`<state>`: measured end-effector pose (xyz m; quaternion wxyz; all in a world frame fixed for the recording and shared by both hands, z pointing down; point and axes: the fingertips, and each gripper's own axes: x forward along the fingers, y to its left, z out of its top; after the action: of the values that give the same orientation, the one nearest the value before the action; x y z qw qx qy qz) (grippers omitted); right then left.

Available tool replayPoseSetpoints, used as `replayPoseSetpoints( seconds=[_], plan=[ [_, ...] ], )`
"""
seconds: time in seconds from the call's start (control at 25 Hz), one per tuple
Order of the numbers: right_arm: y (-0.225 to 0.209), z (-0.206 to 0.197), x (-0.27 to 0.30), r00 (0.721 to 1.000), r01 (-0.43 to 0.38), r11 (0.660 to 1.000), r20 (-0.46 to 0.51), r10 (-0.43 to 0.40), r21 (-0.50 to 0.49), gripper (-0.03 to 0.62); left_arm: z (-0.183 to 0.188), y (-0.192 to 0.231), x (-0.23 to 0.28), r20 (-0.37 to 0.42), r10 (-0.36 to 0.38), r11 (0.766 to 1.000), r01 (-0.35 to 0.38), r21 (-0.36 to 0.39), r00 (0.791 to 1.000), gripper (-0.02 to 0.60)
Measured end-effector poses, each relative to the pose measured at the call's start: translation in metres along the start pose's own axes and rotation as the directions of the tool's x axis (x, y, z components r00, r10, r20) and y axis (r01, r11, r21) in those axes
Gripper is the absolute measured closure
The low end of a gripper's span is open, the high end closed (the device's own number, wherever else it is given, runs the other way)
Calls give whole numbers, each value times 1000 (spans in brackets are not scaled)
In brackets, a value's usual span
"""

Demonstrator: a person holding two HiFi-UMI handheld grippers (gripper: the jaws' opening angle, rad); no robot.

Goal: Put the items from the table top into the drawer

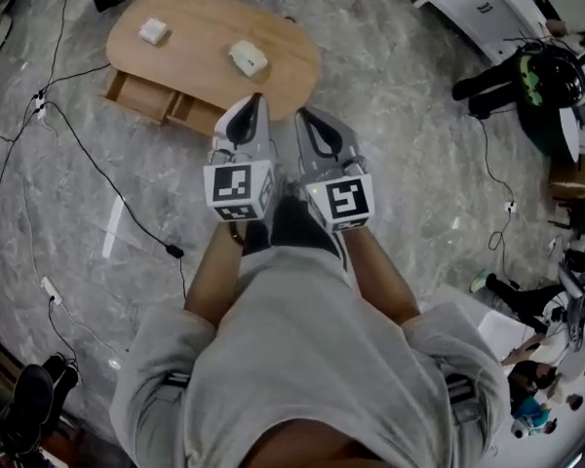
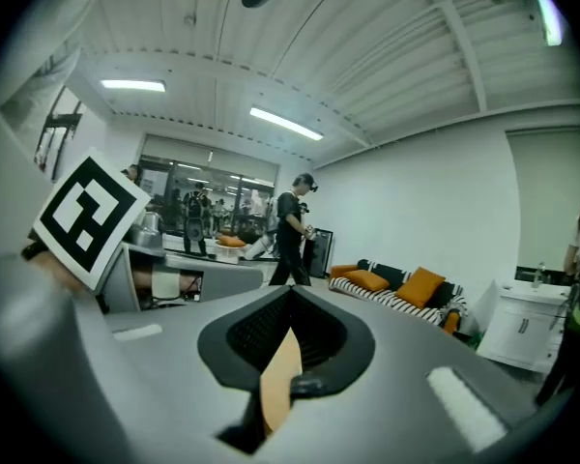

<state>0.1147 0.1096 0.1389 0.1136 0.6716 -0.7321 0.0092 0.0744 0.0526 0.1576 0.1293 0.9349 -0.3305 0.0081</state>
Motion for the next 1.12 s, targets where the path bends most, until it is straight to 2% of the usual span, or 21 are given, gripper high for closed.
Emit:
replayPoseSetpoints(
  seconds=[0.2, 0.44, 0.56, 0.64, 0.72, 0.8, 0.92, 1.12],
  plan=[
    [28, -8, 63, 983, -183, 983, -6, 183, 16, 586, -4, 58, 7, -3, 172, 985, -172, -11, 985, 561],
    [11, -21, 133, 945, -328, 943, 8, 328, 63, 586, -11, 98, 51, -48, 271, 962, -270, 25, 961, 561],
    [-1, -33, 156, 915, -403, 913, 4, 404, 68, 586, -25, 113, 68, -99, 324, 946, -325, -2, 941, 561],
    [-10, -54, 170, 898, -437, 898, -39, 439, 61, 586, -42, 124, 78, -130, 355, 932, -361, -25, 926, 561],
    [-19, -80, 191, 881, -462, 885, -87, 465, 50, 586, -62, 136, 91, -161, 381, 921, -389, -19, 910, 561],
    [-27, -109, 207, 873, -469, 882, -126, 471, 44, 586, -86, 143, 102, -200, 381, 920, -392, -14, 903, 561],
    [-32, -147, 224, 872, -447, 893, -191, 450, 62, 586, -119, 151, 113, -249, 363, 926, -377, -9, 898, 561],
    [-32, -168, 244, 881, -421, 901, -189, 434, 105, 586, -147, 152, 123, -286, 339, 932, -361, -26, 896, 561]
  ],
)
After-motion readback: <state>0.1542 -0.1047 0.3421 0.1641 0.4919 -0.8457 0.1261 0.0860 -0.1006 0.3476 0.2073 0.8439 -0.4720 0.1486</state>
